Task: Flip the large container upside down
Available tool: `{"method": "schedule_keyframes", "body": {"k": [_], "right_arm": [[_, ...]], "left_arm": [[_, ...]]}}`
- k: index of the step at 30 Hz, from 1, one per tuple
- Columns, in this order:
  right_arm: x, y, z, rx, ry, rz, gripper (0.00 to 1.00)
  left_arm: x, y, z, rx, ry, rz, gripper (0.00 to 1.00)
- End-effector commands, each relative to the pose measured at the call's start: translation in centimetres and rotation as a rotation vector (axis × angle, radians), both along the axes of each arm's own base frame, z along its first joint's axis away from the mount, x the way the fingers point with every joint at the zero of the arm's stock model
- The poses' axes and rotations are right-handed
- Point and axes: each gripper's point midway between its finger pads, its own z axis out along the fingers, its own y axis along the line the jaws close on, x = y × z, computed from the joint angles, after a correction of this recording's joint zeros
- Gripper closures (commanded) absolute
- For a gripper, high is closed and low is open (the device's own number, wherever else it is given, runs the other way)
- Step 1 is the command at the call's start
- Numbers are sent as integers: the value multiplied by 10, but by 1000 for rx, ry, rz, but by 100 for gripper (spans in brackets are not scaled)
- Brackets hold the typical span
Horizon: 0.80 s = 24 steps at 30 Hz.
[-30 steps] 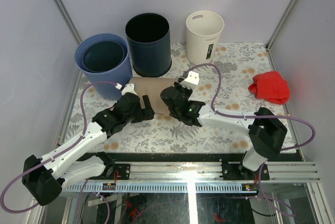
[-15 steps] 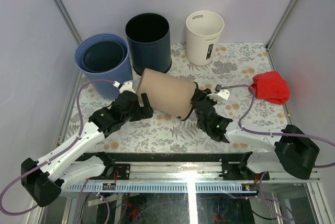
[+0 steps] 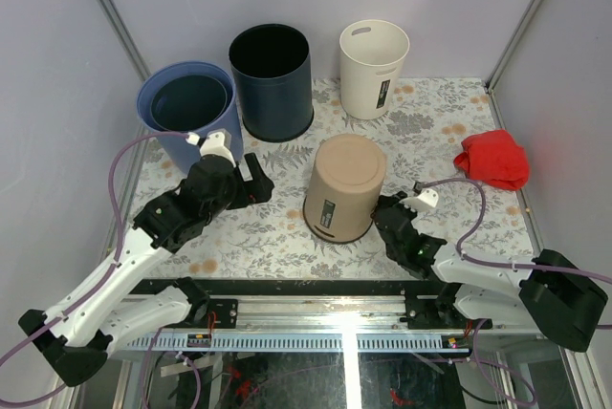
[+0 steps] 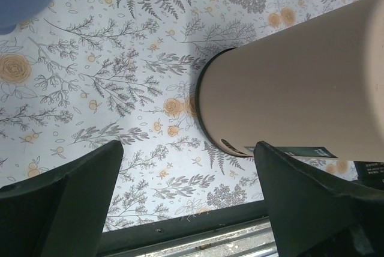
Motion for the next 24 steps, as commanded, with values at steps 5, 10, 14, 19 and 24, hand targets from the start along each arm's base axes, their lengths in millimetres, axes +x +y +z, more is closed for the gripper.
{"method": "schedule_keyframes", "body": {"k": [5, 10, 14, 19, 24], "right_arm": [[6, 6, 3, 42, 7, -10, 100], [1, 25, 7, 25, 63, 98, 80], [-17, 42, 17, -43, 99, 226, 71], [-38, 38, 41, -115, 128, 288, 66], [-51, 20, 74, -116, 125, 302, 61]], "left_arm": [[-4, 6, -13, 44, 29, 8, 9], [-5, 10, -14, 53, 19, 15, 8], [-5, 8, -12, 50, 13, -4, 7], [-7, -7, -25, 9, 23, -64, 6], [0, -25, -53, -27, 16, -117, 6]]}}
